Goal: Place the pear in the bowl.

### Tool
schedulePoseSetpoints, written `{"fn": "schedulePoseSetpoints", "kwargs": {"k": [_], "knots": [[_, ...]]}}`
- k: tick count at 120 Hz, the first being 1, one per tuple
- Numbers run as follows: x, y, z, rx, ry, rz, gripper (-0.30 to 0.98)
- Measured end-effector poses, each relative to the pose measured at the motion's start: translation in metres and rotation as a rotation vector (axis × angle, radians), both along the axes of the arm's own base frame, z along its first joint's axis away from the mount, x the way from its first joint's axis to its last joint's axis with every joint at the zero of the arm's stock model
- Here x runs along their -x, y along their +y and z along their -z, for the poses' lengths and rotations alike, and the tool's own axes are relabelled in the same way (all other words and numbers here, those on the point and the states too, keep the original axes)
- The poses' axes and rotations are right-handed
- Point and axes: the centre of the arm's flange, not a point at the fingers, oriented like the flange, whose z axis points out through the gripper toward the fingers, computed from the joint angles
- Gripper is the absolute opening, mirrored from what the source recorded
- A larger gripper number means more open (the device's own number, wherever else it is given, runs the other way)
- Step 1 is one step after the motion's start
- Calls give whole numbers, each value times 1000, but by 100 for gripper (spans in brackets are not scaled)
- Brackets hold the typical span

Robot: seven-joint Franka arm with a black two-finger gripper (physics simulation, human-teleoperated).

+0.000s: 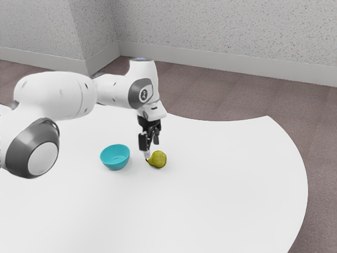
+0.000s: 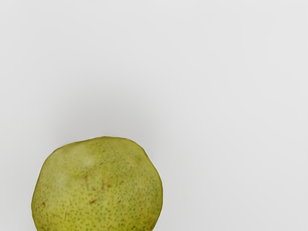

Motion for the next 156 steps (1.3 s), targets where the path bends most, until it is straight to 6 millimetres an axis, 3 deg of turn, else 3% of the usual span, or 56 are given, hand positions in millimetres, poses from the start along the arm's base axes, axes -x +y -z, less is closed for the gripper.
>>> {"fn": "schedulePoseSetpoints", "kwargs": {"k": [61, 88, 117, 149, 156], "knots": [[-9, -8, 30, 47, -23, -24, 69], [-4, -3, 43, 73, -24, -10, 69], [-6, 2, 42, 81, -43, 10, 69], [3, 11, 67, 80, -23, 14, 69], [3, 11, 68, 81, -28, 16, 63]]}}
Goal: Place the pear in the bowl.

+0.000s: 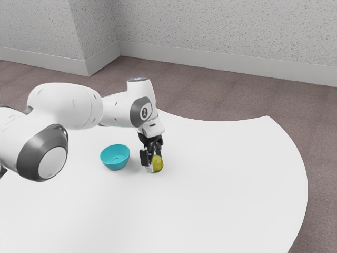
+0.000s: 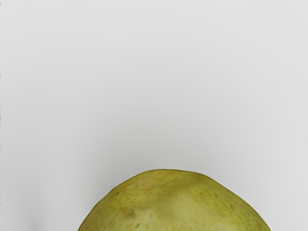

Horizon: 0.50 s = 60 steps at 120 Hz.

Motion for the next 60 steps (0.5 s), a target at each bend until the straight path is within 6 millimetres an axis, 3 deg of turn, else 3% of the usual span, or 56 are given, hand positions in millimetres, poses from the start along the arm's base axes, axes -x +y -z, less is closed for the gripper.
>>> {"fn": "schedulePoseSetpoints", "kwargs": {"k": [15, 35, 45, 60], "knots": [[-2, -1, -2, 2, -15, 6, 45], [-5, -1, -11, 3, -40, 12, 33], [-8, 1, -33, 5, -74, 14, 30], [-10, 37, -86, -17, -133, -28, 25]]}}
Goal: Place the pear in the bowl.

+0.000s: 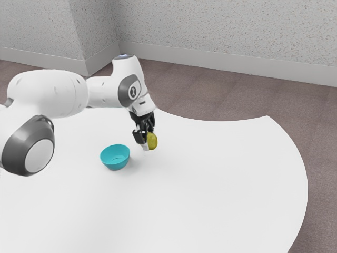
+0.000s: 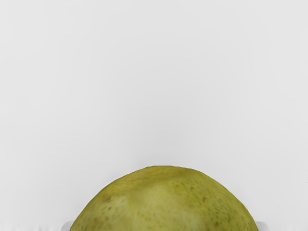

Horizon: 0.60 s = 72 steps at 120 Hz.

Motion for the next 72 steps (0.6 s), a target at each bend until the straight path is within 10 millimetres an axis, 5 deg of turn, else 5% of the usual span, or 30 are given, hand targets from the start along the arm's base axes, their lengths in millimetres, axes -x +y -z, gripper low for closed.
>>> {"fn": "schedulePoseSetpoints", "kwargs": {"k": [13, 41, 54, 72], "knots": [[7, 38, -16, -22, 12, -49, 21], [44, 99, 3, -34, 109, -145, 17], [53, 108, 12, -33, 133, -160, 18], [55, 106, 14, -29, 145, -155, 41]]}}
